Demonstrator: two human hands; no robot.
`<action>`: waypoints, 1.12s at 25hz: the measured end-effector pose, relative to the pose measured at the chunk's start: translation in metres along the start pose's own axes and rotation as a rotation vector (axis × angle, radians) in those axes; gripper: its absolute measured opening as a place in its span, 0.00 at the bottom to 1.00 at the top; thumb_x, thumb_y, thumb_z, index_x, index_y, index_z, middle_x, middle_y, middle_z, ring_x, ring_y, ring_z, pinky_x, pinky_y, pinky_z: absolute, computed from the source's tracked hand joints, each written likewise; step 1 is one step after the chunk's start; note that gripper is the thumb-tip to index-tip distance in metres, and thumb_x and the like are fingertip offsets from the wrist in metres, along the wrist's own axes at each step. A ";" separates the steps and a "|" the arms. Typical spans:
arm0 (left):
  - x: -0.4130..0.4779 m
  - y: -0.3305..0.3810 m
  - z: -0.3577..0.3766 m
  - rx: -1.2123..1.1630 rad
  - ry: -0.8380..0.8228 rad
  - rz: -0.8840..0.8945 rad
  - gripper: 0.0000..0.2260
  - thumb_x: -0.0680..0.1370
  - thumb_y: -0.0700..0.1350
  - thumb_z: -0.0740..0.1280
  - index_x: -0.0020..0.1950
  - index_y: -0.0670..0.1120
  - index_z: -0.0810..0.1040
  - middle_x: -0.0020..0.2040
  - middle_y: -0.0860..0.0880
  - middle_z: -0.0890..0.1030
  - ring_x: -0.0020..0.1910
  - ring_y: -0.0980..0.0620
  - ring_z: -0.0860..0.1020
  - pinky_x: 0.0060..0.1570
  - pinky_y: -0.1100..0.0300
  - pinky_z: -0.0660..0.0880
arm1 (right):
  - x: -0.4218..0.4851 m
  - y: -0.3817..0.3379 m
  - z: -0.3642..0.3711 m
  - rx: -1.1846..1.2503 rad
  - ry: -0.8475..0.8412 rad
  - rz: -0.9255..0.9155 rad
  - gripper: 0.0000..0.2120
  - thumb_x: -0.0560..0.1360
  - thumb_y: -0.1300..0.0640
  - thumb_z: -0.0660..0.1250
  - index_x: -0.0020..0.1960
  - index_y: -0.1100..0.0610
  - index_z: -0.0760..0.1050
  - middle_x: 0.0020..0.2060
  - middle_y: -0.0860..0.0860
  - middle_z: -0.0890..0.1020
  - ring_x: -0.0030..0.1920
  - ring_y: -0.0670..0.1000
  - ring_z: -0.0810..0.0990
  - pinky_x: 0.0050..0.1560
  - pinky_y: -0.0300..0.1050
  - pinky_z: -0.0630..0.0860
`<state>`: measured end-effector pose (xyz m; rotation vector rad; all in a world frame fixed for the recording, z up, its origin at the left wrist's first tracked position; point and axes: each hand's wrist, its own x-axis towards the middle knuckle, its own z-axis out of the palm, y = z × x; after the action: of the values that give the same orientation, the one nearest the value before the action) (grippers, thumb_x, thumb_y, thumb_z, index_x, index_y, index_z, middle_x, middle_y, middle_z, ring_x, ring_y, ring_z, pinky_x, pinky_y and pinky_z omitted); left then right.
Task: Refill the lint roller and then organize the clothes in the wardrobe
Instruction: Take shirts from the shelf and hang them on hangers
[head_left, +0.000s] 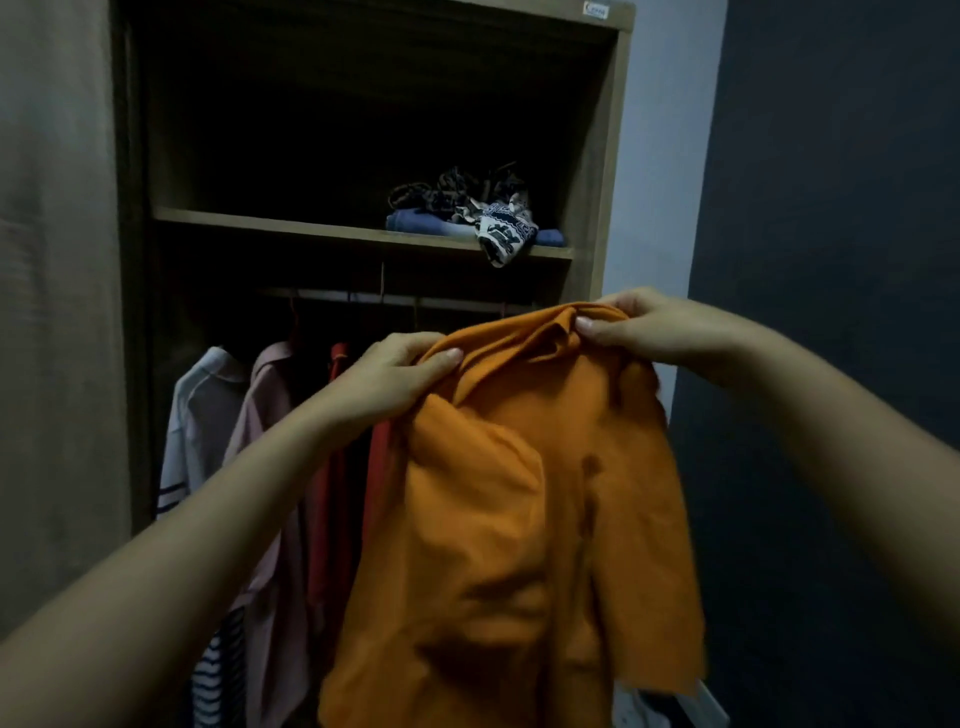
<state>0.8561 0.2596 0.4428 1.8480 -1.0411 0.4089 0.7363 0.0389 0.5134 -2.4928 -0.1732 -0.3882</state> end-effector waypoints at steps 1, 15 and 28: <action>0.000 -0.004 0.002 0.083 0.022 -0.018 0.10 0.79 0.47 0.63 0.39 0.53 0.79 0.32 0.56 0.76 0.31 0.62 0.73 0.36 0.62 0.70 | -0.001 0.001 0.000 -0.040 -0.018 0.029 0.14 0.78 0.49 0.58 0.51 0.58 0.77 0.42 0.51 0.80 0.43 0.49 0.79 0.40 0.39 0.72; -0.058 -0.048 0.051 0.230 0.090 0.012 0.07 0.68 0.46 0.61 0.43 0.46 0.73 0.43 0.51 0.72 0.41 0.59 0.72 0.42 0.68 0.67 | 0.014 0.002 0.038 0.093 0.153 -0.011 0.11 0.80 0.48 0.53 0.55 0.50 0.72 0.45 0.47 0.77 0.48 0.49 0.77 0.51 0.45 0.72; -0.036 -0.105 0.056 -0.039 0.212 -0.457 0.14 0.72 0.43 0.61 0.26 0.52 0.77 0.23 0.55 0.72 0.29 0.52 0.71 0.33 0.57 0.67 | 0.005 0.094 0.061 -0.072 0.152 0.232 0.18 0.68 0.50 0.73 0.49 0.53 0.65 0.38 0.49 0.71 0.38 0.48 0.72 0.35 0.40 0.68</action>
<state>0.9110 0.2496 0.3313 1.8907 -0.4605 0.2982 0.7752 -0.0012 0.4165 -2.5050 0.1923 -0.4901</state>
